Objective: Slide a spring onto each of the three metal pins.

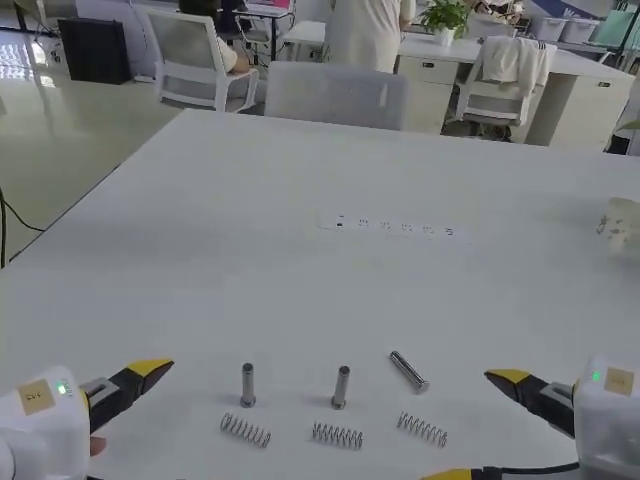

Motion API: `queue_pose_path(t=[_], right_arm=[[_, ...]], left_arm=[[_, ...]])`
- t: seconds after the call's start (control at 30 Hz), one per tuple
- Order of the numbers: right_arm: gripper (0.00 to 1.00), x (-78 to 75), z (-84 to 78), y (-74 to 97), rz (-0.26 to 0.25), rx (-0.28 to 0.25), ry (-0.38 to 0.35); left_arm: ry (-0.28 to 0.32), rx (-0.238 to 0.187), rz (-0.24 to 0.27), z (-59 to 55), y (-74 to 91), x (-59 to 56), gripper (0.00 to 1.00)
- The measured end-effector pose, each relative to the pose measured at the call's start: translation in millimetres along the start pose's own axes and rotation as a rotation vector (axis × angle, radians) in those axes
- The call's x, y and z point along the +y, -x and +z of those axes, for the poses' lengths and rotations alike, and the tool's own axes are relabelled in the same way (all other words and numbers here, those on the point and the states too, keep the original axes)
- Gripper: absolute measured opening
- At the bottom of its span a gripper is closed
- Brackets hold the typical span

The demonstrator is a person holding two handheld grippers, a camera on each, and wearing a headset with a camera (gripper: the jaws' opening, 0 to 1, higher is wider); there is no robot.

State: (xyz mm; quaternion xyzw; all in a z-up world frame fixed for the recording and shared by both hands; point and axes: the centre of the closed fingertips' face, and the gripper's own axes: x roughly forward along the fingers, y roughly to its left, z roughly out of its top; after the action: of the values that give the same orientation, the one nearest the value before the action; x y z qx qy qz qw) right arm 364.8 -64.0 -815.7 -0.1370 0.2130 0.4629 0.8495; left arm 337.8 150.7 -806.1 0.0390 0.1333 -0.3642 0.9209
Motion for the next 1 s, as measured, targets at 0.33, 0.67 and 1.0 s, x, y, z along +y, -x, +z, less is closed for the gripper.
queue_pose_path(t=[0.33, 0.67, 1.0], right_arm=[[0.94, -0.2, 2.1, 0.1, 0.003, 0.001, -0.001], [0.93, -7.1, 5.5, 1.3, -0.012, -0.018, -0.03], [0.84, -26.8, 21.3, -5.1, -0.027, 0.003, -0.043]], left_arm=[[0.001, -0.004, 0.003, 0.4, 0.0, 0.4, 0.98], [-0.003, -0.008, 0.004, 3.9, 0.2, -0.4, 0.98], [-0.001, -0.032, 0.014, 11.3, 2.7, -3.7, 0.98]])
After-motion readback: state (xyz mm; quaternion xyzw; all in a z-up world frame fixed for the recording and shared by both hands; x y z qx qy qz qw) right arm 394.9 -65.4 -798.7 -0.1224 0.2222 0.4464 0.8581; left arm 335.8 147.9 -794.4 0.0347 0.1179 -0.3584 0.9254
